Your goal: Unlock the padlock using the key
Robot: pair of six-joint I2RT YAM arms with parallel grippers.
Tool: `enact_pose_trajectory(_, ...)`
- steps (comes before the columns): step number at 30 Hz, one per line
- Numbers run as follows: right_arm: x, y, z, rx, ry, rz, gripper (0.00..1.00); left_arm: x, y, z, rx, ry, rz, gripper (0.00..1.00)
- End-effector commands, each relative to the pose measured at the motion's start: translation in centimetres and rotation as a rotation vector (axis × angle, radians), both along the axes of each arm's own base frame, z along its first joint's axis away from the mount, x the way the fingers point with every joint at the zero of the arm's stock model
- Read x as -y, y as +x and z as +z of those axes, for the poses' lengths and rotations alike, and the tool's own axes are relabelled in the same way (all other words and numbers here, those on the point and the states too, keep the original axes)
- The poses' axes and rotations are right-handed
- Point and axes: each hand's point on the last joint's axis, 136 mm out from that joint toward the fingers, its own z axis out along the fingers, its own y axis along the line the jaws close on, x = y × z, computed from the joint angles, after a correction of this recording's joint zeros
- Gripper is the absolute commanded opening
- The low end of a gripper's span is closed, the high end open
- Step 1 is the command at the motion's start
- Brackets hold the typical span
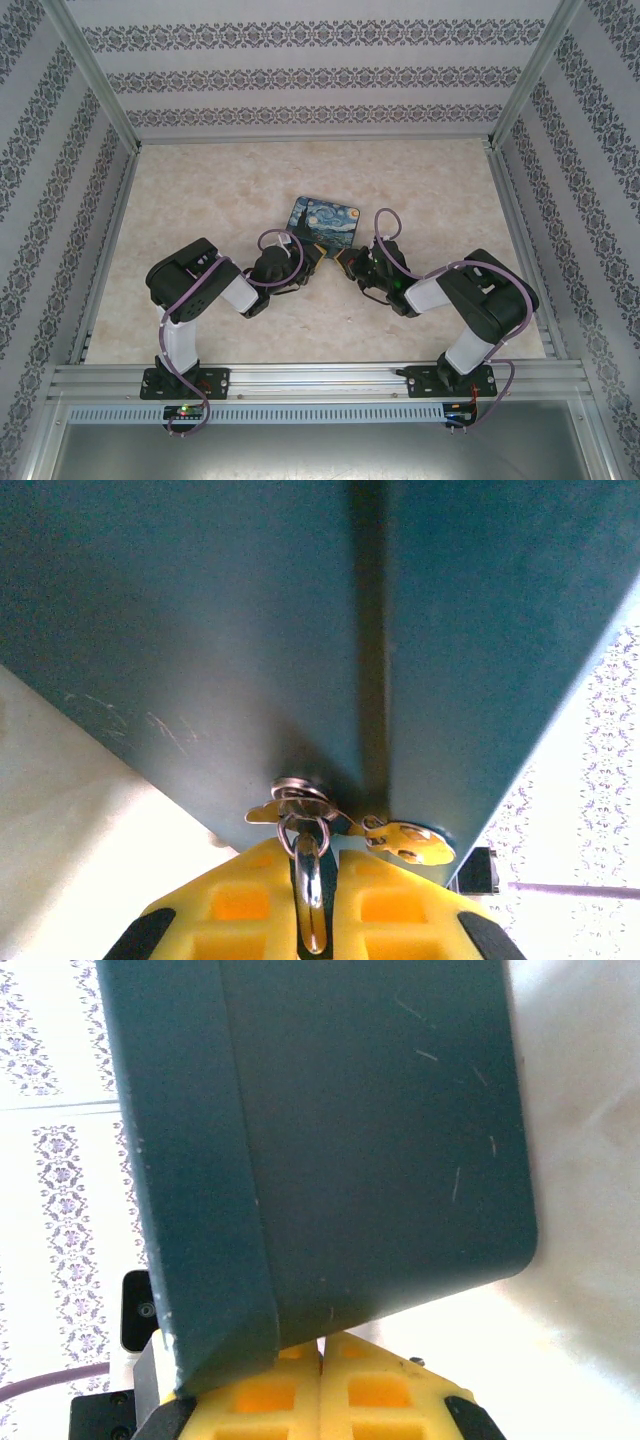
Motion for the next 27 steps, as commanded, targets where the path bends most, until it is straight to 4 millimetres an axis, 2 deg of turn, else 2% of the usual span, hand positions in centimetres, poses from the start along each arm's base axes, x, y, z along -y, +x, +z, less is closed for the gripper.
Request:
enact_pose_trajectory(1, -0.4, 1.4, 1.5, 0.068, 0.009, -0.002, 0.0, 3.1, -2.8, 1.6, 0.035, -0.065, -0.204, 0.0)
enact_pose_trajectory(13, -0.2, 1.2, 1.3, 0.097, -0.032, 0.034, 0.0, 3.6, -3.4, 1.1, 0.024, -0.065, -0.247, 0.0)
enact_pose_trajectory(27, -0.9, 1.8, 2.9, 0.116, 0.018, 0.044, 0.0, 3.6, -3.5, 0.7, 0.025, -0.051, -0.255, 0.0)
